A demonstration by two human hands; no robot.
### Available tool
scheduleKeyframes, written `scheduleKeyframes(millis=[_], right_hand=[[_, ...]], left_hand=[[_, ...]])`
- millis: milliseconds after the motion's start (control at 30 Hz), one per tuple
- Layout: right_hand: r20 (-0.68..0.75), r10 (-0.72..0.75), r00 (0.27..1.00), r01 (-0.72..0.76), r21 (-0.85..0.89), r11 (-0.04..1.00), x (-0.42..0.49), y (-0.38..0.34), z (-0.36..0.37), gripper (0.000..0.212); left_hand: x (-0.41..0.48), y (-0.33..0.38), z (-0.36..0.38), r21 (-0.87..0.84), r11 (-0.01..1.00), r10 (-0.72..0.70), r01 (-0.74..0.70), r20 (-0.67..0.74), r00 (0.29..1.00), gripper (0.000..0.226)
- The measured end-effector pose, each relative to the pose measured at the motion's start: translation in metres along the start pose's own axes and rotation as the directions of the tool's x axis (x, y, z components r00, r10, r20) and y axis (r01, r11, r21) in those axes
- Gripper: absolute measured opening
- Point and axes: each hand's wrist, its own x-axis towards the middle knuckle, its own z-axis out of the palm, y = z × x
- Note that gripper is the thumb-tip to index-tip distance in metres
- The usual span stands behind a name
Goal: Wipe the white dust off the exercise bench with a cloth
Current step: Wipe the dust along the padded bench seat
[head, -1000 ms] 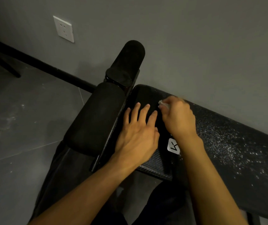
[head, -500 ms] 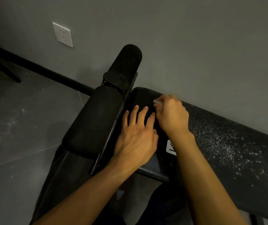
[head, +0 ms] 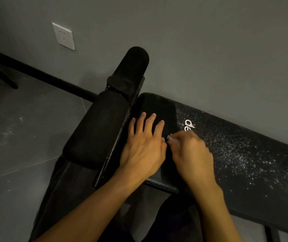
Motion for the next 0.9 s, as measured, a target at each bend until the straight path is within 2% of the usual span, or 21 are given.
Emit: scheduleKeyframes(millis=[67, 133, 333, 467, 600, 700, 767, 900], right_hand=[[-0.036, 0.045, 0.998, -0.043, 0.054, 0.998, 0.0, 0.0, 0.004, 0.019], [-0.055, 0.079, 0.995, -0.078, 0.03, 0.997, 0.005, -0.005, 0.005, 0.021], [0.015, 0.115, 0.993, -0.115, -0.003, 0.993, -0.05, -0.016, 0.007, 0.023], [-0.033, 0.17, 0.985, -0.17, 0.008, 0.985, -0.04, -0.007, 0.01, 0.022], [-0.07, 0.147, 0.987, -0.148, -0.008, 0.989, -0.035, -0.009, 0.011, 0.025], [-0.003, 0.13, 0.991, -0.13, -0.015, 0.991, -0.071, -0.009, 0.008, 0.023], [0.015, 0.145, 0.989, -0.146, 0.043, 0.988, -0.091, -0.005, 0.007, 0.023], [-0.047, 0.15, 0.988, -0.148, 0.04, 0.988, -0.073, 0.004, 0.011, 0.02]], left_hand=[[0.0, 0.0, 0.0, -0.006, 1.0, 0.002, -0.002, 0.005, 1.0, 0.056], [0.0, 0.0, -0.001, -0.014, 1.0, 0.009, -0.009, 0.017, 1.0, 0.055], [0.001, -0.003, 0.002, -0.041, 0.999, 0.032, -0.031, 0.023, 0.999, 0.056], [0.0, -0.002, 0.001, -0.042, 0.999, 0.036, -0.035, 0.012, 0.999, 0.057], [-0.001, -0.004, -0.001, -0.041, 0.999, 0.036, -0.036, 0.009, 0.999, 0.054], [0.0, -0.004, 0.0, -0.048, 0.998, 0.035, -0.035, -0.005, 0.999, 0.05], [0.0, -0.003, 0.0, -0.047, 0.998, 0.032, -0.032, -0.011, 0.999, 0.051], [-0.001, -0.002, -0.003, -0.057, 0.998, 0.039, -0.038, 0.02, 0.999, 0.054]])
